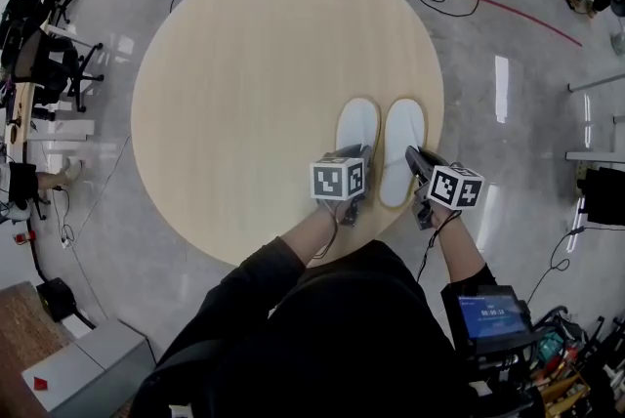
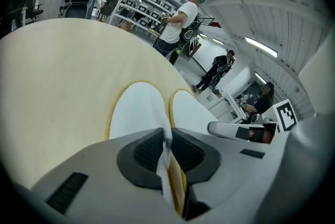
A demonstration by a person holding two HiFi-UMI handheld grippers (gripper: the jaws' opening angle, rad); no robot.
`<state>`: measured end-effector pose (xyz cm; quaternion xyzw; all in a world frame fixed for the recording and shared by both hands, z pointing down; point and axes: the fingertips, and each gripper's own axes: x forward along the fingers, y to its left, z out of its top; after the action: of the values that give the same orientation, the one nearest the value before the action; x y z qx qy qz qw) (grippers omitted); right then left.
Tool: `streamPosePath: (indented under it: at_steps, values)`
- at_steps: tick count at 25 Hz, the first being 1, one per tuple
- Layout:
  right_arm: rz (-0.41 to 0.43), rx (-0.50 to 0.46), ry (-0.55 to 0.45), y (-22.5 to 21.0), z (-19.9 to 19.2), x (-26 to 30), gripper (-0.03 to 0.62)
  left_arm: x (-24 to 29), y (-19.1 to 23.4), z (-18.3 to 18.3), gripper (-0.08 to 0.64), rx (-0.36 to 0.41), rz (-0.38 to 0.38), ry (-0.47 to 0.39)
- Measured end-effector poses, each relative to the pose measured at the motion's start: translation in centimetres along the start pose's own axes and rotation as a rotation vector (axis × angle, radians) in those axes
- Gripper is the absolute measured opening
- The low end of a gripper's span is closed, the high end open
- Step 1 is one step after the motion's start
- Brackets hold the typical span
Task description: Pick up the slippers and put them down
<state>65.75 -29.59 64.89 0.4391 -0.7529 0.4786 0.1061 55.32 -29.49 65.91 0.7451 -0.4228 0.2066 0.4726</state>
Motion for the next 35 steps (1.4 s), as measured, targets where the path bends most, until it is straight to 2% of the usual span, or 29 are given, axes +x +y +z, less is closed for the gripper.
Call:
streamPosePath:
  at_steps: [6, 9, 10, 13, 15, 20, 24, 28, 31, 35]
  values:
    - [-0.015, 0.023, -0.035, -0.8, -0.3, 0.2, 0.034, 0.7, -0.9, -0.2, 0.055, 0.028, -0.049, -0.006]
    - [-0.019, 0.005, -0.054, -0.9, -0.2, 0.0, 0.038, 1.1, -1.6, -0.5, 0.157, 0.043, -0.071, 0.000]
    - [-0.025, -0.001, -0.058, -0.9, -0.2, -0.1, 0.060, 1.1, -1.8, -0.6, 0.176, 0.049, -0.070, 0.002]
    - [-0.059, -0.040, -0.066, -0.9, 0.0, -0.4, 0.196, 0.8, -1.8, -0.6, 0.226, 0.066, -0.059, -0.005]
    - [-0.084, -0.078, -0.081, -0.9, 0.1, -0.9, 0.236, 0.4, -2.0, -0.7, 0.258, 0.080, -0.056, -0.013]
    - [-0.127, -0.139, -0.163, 0.7, 1.5, -2.9, 0.255, -2.0, -2.7, 0.1, 0.272, 0.076, -0.083, -0.072]
    - [-0.134, -0.188, -0.269, 3.4, 3.6, -5.0, 0.253, -5.3, -4.1, 1.4, 0.272, 0.043, -0.156, -0.163]
    - [-0.042, -0.193, -0.331, 8.6, 4.2, -6.5, 0.252, -11.0, -5.1, 2.2, 0.272, 0.048, -0.201, -0.276]
    - [0.076, -0.203, -0.348, 14.1, 3.6, -6.8, 0.252, -16.2, -4.5, 1.9, 0.272, 0.059, -0.202, -0.334]
    - [0.227, -0.246, -0.323, 20.1, 1.5, -6.7, 0.224, -21.7, -3.7, 0.6, 0.270, 0.026, -0.205, -0.381]
